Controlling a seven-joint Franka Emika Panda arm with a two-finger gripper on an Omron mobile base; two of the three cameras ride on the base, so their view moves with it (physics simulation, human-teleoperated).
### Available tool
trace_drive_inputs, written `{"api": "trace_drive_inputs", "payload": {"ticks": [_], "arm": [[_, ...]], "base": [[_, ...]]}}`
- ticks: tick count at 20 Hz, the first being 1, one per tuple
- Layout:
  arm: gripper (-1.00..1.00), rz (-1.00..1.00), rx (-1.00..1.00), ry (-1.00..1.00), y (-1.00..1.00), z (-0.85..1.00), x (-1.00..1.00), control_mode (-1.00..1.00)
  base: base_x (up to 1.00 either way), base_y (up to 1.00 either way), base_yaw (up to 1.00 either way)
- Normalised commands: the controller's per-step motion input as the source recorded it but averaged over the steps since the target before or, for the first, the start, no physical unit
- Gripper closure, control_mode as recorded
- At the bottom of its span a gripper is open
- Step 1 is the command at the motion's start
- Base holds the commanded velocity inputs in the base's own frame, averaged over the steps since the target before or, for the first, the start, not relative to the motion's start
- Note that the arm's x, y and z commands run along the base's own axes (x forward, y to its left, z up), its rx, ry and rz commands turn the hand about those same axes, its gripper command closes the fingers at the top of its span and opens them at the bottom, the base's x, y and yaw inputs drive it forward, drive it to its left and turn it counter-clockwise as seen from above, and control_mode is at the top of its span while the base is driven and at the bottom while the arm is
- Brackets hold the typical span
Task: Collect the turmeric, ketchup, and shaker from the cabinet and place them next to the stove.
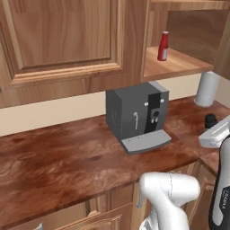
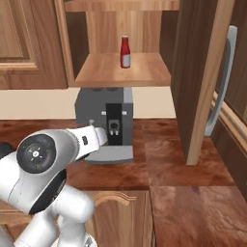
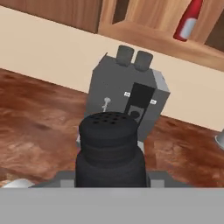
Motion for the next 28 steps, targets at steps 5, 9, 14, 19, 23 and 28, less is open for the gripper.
{"api": "trace_drive_inputs", "payload": {"ticks": [5,9,14,19,23,28], "arm": [[1.00,0.00,0.00,0.00,0.00,0.00,0.00,1.00],[1.00,0.00,0.00,0.00,0.00,0.00,0.00,1.00],[1.00,0.00,0.00,0.00,0.00,0.00,0.00,1.00],[1.00,0.00,0.00,0.00,0.00,0.00,0.00,1.00],[1.00,0.00,0.00,0.00,0.00,0.00,0.00,1.00],[1.00,0.00,0.00,0.00,0.00,0.00,0.00,1.00]], "base": [[-0.91,0.34,0.10],[-0.80,0.65,0.10],[-0.65,0.88,0.08],[-0.87,0.50,-0.02],[-1.00,0.00,-0.29],[-0.93,-0.03,-0.41]]}}
